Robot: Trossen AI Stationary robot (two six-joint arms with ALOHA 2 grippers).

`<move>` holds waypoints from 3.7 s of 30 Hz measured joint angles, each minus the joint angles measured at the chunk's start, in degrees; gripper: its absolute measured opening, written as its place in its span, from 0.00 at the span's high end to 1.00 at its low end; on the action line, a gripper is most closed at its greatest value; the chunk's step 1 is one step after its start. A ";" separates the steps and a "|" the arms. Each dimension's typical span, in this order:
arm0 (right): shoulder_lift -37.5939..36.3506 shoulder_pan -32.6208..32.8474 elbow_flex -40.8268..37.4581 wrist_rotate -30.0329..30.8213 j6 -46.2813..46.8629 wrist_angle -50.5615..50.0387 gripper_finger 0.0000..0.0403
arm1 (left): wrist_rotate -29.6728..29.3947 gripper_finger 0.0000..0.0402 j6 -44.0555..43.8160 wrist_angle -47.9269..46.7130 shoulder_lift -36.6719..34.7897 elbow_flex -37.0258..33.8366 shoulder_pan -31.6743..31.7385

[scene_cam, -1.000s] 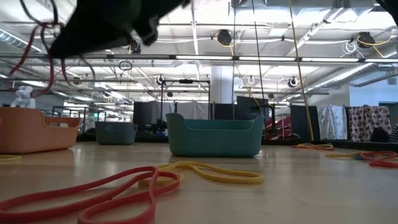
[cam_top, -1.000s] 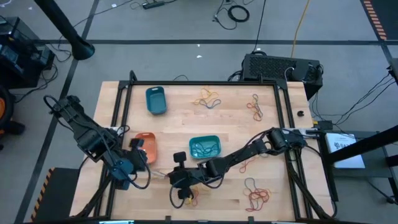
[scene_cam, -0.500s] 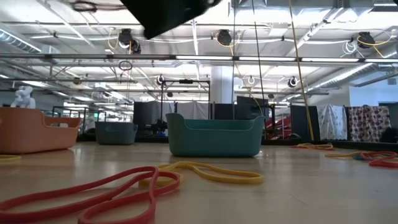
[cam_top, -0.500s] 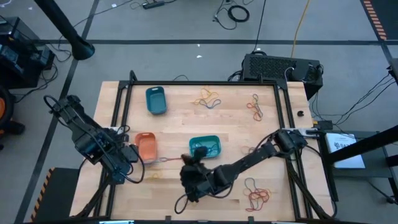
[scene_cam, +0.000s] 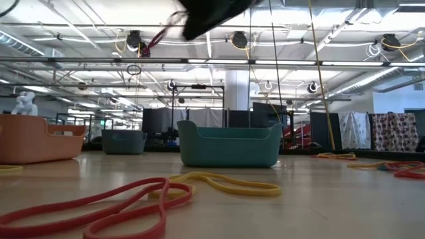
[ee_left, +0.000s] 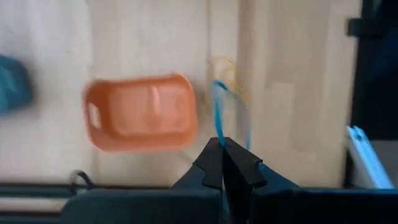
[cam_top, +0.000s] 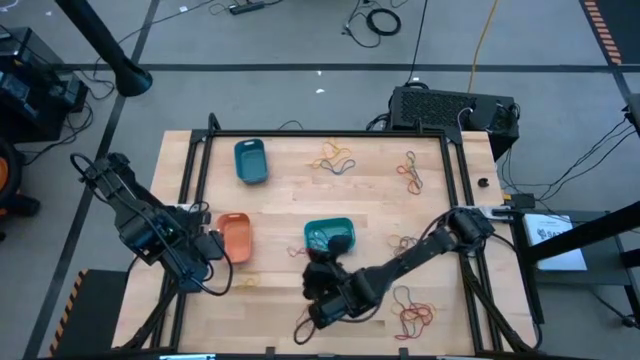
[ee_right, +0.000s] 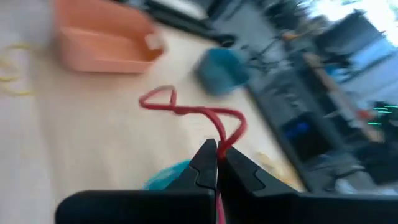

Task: Sort rubber bands into baskets
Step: Put the blue rubber band into the green bin

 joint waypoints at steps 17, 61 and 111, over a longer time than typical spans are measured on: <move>14.81 -8.51 0.02 -46.77 -29.96 62.96 1.00 | -6.39 1.00 6.66 0.69 -0.02 0.00 5.98; -3.41 -1.66 0.11 1.90 1.01 -17.68 0.67 | -9.03 1.00 24.48 18.39 3.72 0.00 15.93; -76.44 -10.71 -87.93 -31.63 2.41 48.60 1.00 | 15.70 1.00 43.95 55.27 32.10 0.03 43.90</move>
